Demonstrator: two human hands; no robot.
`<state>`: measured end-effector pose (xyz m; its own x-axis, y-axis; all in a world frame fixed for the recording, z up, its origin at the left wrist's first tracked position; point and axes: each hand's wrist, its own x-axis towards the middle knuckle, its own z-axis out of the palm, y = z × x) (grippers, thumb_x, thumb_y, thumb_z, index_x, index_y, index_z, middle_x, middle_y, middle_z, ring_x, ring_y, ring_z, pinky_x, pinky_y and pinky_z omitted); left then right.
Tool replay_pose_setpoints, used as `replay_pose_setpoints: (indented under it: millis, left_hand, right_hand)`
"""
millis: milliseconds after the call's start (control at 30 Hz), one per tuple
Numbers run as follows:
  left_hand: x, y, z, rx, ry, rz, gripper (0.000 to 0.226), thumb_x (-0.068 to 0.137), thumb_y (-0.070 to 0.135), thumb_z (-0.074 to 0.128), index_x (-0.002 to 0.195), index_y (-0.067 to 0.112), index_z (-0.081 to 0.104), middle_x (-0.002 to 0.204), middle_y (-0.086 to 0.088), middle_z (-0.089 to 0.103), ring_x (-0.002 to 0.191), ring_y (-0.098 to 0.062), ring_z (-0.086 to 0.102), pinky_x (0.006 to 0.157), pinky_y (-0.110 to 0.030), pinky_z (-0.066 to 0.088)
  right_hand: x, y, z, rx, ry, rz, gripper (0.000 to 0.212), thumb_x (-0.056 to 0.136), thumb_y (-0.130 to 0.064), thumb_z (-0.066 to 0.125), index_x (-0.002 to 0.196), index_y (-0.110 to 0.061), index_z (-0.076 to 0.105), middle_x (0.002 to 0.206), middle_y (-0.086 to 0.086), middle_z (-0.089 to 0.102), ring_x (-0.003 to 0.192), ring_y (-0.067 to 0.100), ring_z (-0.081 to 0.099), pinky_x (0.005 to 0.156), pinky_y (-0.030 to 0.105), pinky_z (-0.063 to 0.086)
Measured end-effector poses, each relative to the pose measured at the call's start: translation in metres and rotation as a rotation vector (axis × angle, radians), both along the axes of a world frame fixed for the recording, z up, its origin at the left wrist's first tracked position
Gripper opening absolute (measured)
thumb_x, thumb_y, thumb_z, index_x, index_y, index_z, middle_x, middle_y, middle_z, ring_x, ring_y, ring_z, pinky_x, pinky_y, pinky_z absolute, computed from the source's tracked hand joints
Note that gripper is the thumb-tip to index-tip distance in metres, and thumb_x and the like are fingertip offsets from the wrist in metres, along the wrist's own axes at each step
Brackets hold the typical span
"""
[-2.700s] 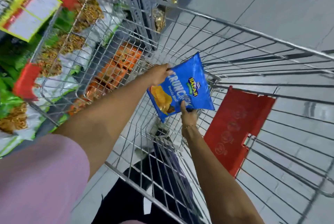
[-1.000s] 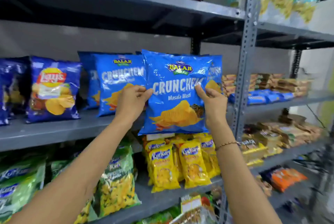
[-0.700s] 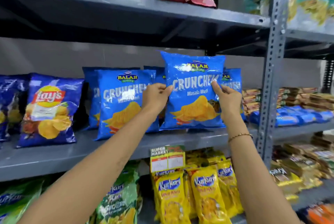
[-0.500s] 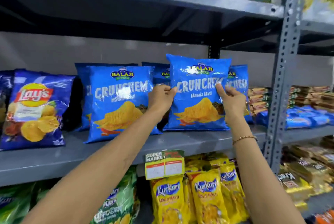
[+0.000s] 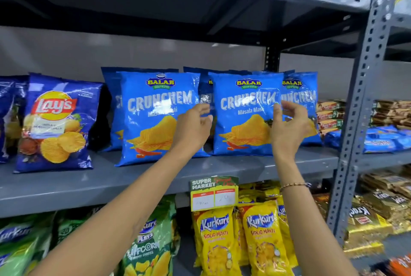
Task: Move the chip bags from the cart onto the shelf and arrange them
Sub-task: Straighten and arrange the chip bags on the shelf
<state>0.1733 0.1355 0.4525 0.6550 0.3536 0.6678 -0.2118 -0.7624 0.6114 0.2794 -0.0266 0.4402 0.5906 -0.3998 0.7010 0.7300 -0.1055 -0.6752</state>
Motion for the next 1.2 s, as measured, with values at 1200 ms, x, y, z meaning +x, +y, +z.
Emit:
replay_pose_setpoints:
  millis: [1200]
  left_hand:
    - [-0.234,0.243,-0.044,-0.01,0.094,0.704,0.065,0.075,0.028,0.073,0.123,0.002,0.039,0.128,-0.021,0.045,0.116,-0.037,0.046,0.094,-0.043,0.041]
  right_hand:
    - [-0.223,0.309,-0.03,-0.783,0.326,0.811,0.067,0.074,-0.037,0.073,0.126,-0.007,0.043,0.116,0.005,0.057,0.11,0.021,0.054,0.089,0.032,0.044]
